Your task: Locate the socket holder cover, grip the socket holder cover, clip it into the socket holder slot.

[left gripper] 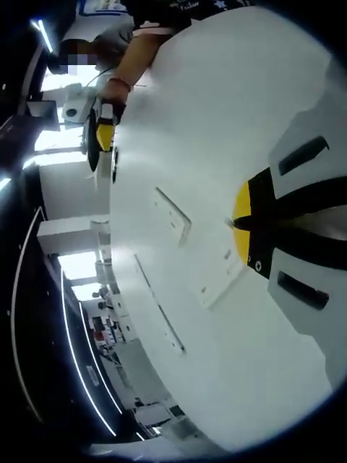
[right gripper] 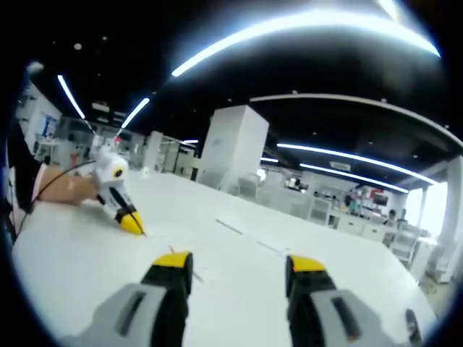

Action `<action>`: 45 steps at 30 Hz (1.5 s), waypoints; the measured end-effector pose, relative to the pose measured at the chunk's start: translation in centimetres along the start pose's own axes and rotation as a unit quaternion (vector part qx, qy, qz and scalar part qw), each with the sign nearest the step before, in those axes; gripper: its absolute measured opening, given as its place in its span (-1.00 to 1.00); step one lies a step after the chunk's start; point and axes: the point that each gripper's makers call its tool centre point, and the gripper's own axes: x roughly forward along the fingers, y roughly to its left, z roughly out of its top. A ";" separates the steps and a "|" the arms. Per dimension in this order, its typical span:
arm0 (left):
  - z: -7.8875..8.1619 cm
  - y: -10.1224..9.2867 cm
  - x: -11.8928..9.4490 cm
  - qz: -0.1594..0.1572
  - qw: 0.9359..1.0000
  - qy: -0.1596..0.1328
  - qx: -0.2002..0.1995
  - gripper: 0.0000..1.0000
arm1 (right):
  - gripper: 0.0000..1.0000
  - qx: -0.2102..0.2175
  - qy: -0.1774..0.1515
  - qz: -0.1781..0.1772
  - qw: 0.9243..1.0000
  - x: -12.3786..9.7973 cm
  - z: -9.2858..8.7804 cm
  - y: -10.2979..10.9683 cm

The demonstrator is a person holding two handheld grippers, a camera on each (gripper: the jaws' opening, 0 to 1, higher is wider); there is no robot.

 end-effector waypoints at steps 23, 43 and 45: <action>10.2 1.5 -8.8 0.078 0.981 -0.174 -0.043 -0.72 | 0.06 0.014 -0.043 0.006 0.999 -1.1 3.2 0.4; 6.8 8.2 -16.0 0.239 0.929 -0.272 -0.077 0.10 | 0.15 0.026 -0.053 -0.005 0.998 -2.3 2.6 -1.7; 6.6 8.4 -15.9 0.240 0.927 -0.276 -0.082 0.24 | 0.19 0.030 -0.051 -0.008 0.998 -2.2 2.3 -1.9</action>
